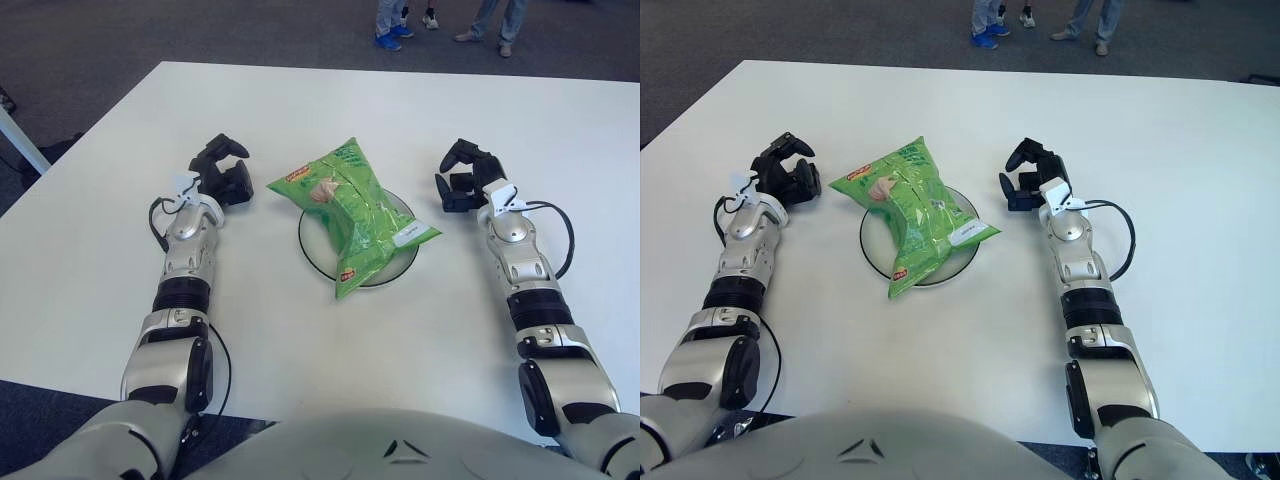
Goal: Put the snack into the plate.
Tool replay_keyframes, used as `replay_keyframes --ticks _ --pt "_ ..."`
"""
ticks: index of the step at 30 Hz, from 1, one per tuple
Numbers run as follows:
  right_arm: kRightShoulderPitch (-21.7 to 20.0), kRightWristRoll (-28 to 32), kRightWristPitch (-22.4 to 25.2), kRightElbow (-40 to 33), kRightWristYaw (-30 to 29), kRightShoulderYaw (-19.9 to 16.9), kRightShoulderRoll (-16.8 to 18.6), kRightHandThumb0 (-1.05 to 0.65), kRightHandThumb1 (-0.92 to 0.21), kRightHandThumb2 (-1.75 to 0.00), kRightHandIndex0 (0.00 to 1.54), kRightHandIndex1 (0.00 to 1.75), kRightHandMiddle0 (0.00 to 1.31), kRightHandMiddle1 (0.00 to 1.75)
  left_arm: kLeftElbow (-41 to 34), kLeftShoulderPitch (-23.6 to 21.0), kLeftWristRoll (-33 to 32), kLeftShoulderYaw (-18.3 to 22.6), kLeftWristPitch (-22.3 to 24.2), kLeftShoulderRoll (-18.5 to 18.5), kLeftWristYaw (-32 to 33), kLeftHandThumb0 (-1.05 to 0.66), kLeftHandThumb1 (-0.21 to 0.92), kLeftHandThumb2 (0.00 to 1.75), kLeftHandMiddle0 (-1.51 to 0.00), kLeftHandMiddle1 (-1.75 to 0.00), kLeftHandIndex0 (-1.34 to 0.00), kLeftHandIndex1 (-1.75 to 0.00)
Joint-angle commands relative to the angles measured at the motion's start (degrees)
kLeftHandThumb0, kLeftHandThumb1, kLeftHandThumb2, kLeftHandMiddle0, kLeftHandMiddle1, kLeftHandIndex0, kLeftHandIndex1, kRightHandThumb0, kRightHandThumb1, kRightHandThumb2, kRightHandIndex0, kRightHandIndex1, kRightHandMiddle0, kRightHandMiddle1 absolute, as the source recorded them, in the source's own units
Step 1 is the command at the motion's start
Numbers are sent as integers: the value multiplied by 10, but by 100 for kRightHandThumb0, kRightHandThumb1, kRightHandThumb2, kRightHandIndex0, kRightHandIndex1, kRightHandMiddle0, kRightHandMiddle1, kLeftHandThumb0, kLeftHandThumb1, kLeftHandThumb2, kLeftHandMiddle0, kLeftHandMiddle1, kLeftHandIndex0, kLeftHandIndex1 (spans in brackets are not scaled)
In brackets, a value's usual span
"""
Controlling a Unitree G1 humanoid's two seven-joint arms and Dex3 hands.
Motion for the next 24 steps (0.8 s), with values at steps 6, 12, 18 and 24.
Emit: replay_keyframes --ticks 6,12,18,24 --pt "40 -3 32 24 19 9 2 -48 -33 -130 130 175 61 175 7 29 -11 15 42 -17 15 -50 26 138 -128 -175 -66 -175" --pt "41 -6 35 23 19 9 -2 -48 -33 -130 130 175 60 175 11 34 -7 20 35 -23 19 -50 25 139 -130 -175 -66 -175" --pt "41 -8 33 23 17 8 -5 -48 -34 -130 130 175 60 175 24 39 16 9 9 -26 25 -50 25 139 -130 -175 -66 -175" --pt "42 -4 36 24 25 6 -10 -47 -36 -126 130 175 58 175 22 49 34 -11 -22 -31 10 -49 27 138 -130 -175 -65 -175"
